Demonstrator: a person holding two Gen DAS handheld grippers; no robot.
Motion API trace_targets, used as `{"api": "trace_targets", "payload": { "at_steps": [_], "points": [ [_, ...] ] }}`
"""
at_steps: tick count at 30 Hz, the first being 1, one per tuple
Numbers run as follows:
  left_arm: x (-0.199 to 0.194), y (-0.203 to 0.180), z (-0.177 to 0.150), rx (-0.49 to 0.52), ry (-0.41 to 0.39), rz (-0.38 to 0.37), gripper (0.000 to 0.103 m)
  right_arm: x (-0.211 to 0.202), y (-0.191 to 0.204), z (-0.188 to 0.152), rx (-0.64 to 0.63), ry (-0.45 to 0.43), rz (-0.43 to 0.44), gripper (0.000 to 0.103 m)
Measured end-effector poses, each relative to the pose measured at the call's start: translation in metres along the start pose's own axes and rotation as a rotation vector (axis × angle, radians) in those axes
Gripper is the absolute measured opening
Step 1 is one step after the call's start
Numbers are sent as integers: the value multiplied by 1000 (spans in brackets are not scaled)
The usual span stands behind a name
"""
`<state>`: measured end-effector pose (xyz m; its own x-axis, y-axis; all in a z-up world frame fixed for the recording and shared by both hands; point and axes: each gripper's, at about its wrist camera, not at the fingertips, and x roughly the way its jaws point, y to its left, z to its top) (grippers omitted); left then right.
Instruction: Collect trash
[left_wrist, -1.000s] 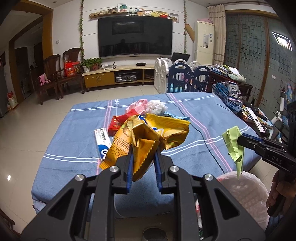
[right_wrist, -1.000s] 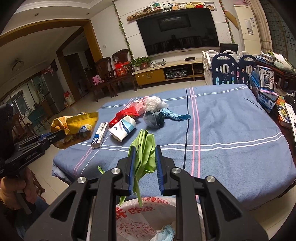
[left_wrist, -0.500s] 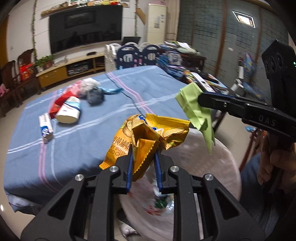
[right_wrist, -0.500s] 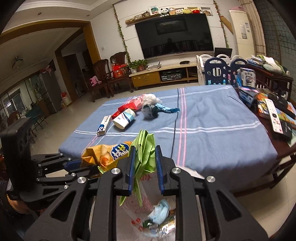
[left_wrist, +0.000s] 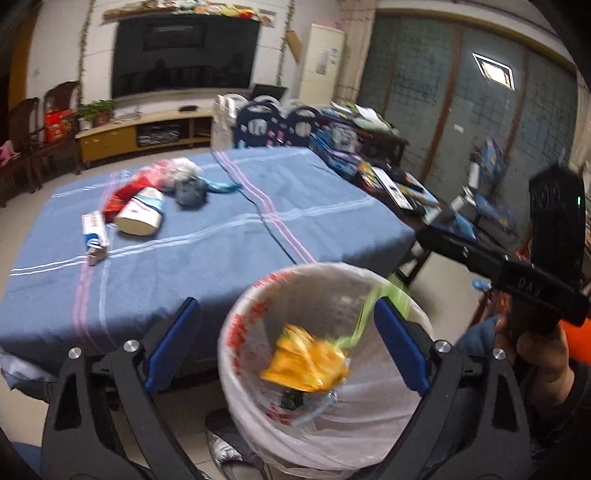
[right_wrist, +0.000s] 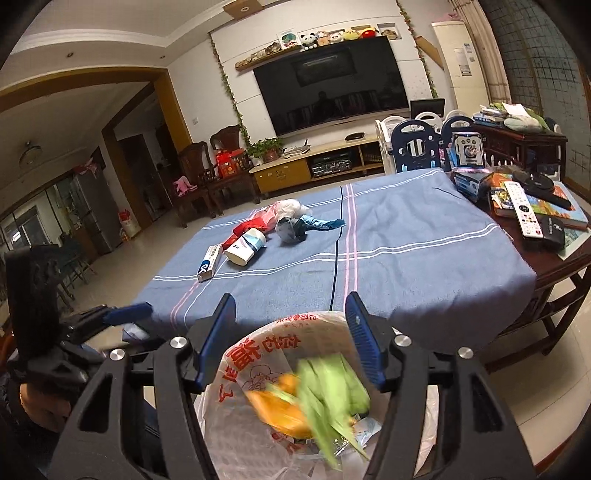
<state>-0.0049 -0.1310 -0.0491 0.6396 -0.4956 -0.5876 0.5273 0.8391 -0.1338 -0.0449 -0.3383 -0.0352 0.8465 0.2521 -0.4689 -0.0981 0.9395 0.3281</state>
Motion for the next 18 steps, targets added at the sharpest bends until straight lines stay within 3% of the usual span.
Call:
{"api": "trace_targets", "payload": {
  "at_steps": [7,12,15,18],
  "points": [
    [-48,54,27,-94,-157,211,99,1,-1,1,-7,1,0,61],
    [-83,85,45,-86,-246,352,100,17,17,15,-95,2,7,61],
    [-85,101,46,-105,-254,402,100,25,35,32,-155,-34,15,64],
    [-68,118,39,-187,-170,399,100,36,46,48,-186,-87,26,67]
  ]
}}
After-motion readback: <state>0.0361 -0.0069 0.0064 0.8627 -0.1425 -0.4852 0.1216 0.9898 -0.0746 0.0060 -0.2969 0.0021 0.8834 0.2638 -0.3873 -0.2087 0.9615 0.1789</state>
